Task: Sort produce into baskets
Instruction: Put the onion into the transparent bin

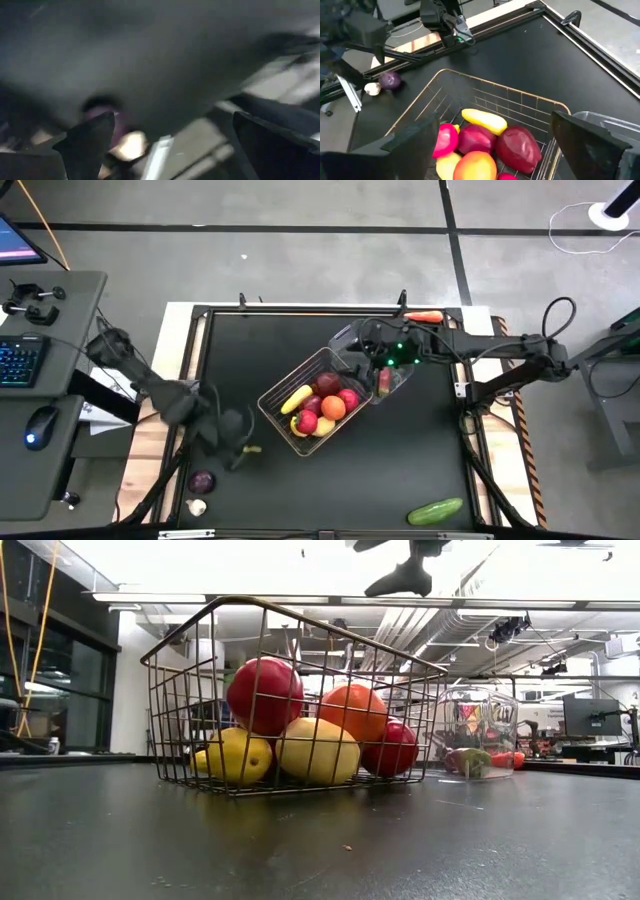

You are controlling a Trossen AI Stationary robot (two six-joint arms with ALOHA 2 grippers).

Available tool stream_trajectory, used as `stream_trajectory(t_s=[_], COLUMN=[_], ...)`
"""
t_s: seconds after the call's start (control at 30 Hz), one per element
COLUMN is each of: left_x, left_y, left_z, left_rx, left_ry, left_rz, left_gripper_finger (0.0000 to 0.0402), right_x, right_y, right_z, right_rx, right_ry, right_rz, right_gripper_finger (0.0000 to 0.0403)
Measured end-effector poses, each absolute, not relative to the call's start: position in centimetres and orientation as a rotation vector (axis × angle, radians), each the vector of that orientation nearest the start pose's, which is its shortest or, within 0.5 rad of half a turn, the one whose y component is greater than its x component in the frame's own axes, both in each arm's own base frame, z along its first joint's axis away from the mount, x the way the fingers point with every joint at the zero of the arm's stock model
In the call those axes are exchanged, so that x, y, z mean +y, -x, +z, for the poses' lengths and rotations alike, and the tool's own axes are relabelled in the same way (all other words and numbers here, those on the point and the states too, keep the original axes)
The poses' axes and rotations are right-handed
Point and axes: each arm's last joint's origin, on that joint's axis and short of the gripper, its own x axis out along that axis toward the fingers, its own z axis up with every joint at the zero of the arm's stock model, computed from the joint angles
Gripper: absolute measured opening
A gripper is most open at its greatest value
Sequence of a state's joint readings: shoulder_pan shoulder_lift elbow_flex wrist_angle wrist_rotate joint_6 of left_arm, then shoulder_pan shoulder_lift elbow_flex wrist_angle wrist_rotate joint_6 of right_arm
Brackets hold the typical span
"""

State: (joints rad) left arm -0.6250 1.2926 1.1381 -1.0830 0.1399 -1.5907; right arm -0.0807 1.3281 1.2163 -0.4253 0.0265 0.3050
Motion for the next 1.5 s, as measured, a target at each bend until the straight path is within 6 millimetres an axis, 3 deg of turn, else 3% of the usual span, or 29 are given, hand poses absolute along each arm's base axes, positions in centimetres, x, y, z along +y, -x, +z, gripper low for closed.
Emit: stream_trajectory(t_s=[0.23,0.5,0.77,1.07,1.27,1.5], left_x=[-18.0,-19.6,-18.6,-18.6,-18.1,-18.2], left_y=[-17.4,-18.6,-17.2,-17.3,-16.3,-16.2], left_z=[24.8,21.6,17.7,16.3,14.5,14.3], left_rx=[1.757,1.877,2.037,1.973,2.044,2.071], left_ry=[0.839,0.711,0.696,0.724,0.781,0.782], left_rz=[0.53,0.524,0.552,0.464,0.484,0.425], left_gripper_finger=[0.0395,0.0395,0.0395,0.0395,0.0395,0.0376], right_x=[-2.4,-2.5,-2.4,-2.4,-2.4,-2.4], right_y=[-29.4,-30.0,-30.1,-30.1,-30.1,-30.1], right_z=[33.7,32.9,32.7,32.7,32.7,32.7], right_rx=[0.542,0.57,0.576,0.576,0.576,0.576], right_ry=[-0.312,-0.312,-0.318,-0.32,-0.322,-0.321], right_rz=[-0.189,-0.193,-0.193,-0.191,-0.191,-0.191], right_gripper_finger=[0.0372,0.0372,0.0372,0.0372,0.0372,0.0372])
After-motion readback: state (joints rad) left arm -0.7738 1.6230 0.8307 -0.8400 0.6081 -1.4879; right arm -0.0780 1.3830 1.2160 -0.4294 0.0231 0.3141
